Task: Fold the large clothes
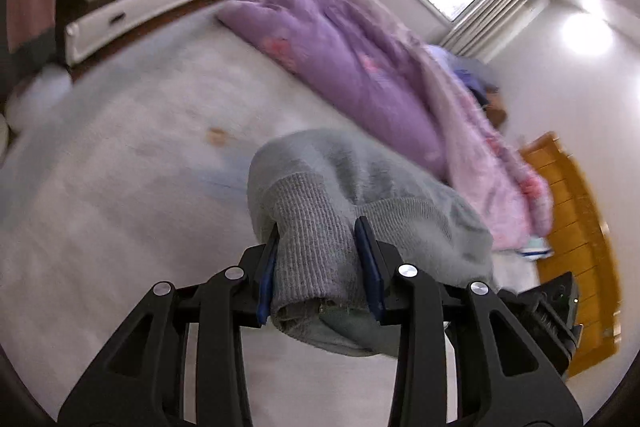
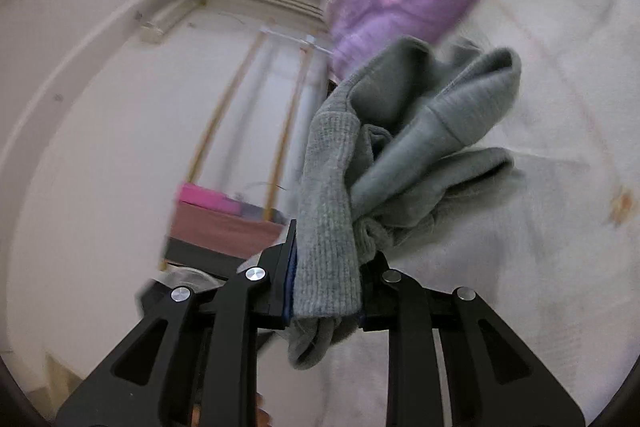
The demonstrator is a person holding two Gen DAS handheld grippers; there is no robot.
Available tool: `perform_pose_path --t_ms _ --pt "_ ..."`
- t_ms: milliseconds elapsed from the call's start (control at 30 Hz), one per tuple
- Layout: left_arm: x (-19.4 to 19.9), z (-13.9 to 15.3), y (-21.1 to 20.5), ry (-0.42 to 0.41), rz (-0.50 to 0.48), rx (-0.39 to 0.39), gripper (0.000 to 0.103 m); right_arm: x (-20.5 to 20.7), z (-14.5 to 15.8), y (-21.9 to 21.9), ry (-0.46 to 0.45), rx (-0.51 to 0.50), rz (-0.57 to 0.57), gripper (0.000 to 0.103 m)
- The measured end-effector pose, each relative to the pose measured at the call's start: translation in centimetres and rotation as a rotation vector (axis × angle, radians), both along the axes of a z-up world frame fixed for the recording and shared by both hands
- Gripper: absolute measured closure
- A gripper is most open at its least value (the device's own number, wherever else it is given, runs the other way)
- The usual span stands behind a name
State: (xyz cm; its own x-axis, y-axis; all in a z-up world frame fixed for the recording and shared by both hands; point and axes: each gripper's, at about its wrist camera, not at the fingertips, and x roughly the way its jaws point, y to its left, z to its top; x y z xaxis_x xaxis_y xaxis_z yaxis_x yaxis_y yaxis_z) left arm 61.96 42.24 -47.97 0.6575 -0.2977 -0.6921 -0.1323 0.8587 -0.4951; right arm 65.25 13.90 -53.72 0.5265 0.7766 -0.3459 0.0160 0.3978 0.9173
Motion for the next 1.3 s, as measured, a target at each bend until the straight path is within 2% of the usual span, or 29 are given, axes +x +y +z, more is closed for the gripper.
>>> perform_pose_path --t_ms 67,167,300,367,500,600,633,700,800,833,900,933,967,1167,1300 --pt "-0.2 -3.0 1.9 0.066 0.006 0.025 0.068 -0.9 -4.0 2.1 0.125 -0.008 -0.018 0.083" --pt "-1.8 -7.5 3.0 0.153 -0.014 0.054 0.068 -3.4 -8.0 4.0 0.251 -0.109 -0.032 0.083" --pt "-3.8 -10.6 3.4 0.218 -0.022 0.078 0.068 -5.7 -11.1 4.5 0.369 -0.198 -0.074 0.082" --pt "-4.6 -11.7 3.8 0.246 -0.015 0.090 0.068 -6.5 -12.3 4.7 0.395 -0.224 -0.071 0.080" --pt "-4.8 -12.5 3.9 0.260 -0.025 0.136 0.068 -5.5 -12.1 4.6 0.380 -0.274 -0.055 0.077" --pt "-4.4 -12.9 4.2 0.289 -0.018 0.143 0.061 -6.9 -13.1 4.0 0.407 -0.257 -0.064 0.071" --pt "-4.4 -12.8 4.2 0.299 -0.010 0.149 0.055 -7.8 -13.4 3.7 0.411 -0.254 -0.061 0.070" --pt "-4.7 -12.3 4.1 0.309 -0.002 0.157 0.054 -8.0 -12.9 3.1 0.421 -0.261 -0.054 0.070" --pt "-5.1 -11.0 3.2 0.322 0.010 0.194 0.053 -9.5 -11.9 1.1 0.432 -0.322 -0.037 0.069" --pt "-5.3 -10.4 2.7 0.323 0.015 0.208 0.050 -9.8 -11.7 0.0 0.441 -0.319 -0.041 0.067" --pt "-5.9 -8.9 1.5 0.309 0.024 0.230 0.036 -10.0 -10.4 -1.6 0.435 -0.339 -0.048 0.067" --pt "-6.0 -8.2 0.9 0.296 0.029 0.243 0.026 -9.8 -9.8 -2.2 0.414 -0.347 -0.039 0.067" --pt "-6.3 -7.3 0.0 0.279 0.033 0.260 0.024 -9.5 -8.8 -2.9 0.384 -0.373 -0.013 0.067" --pt "-7.0 -4.3 -5.9 0.269 0.000 0.283 0.016 -8.4 -4.1 -4.8 0.229 -0.504 0.097 0.065" --pt "-7.8 -1.9 -10.4 0.247 -0.017 0.313 0.014 -9.5 -0.5 -6.6 0.151 -0.568 0.162 0.061"
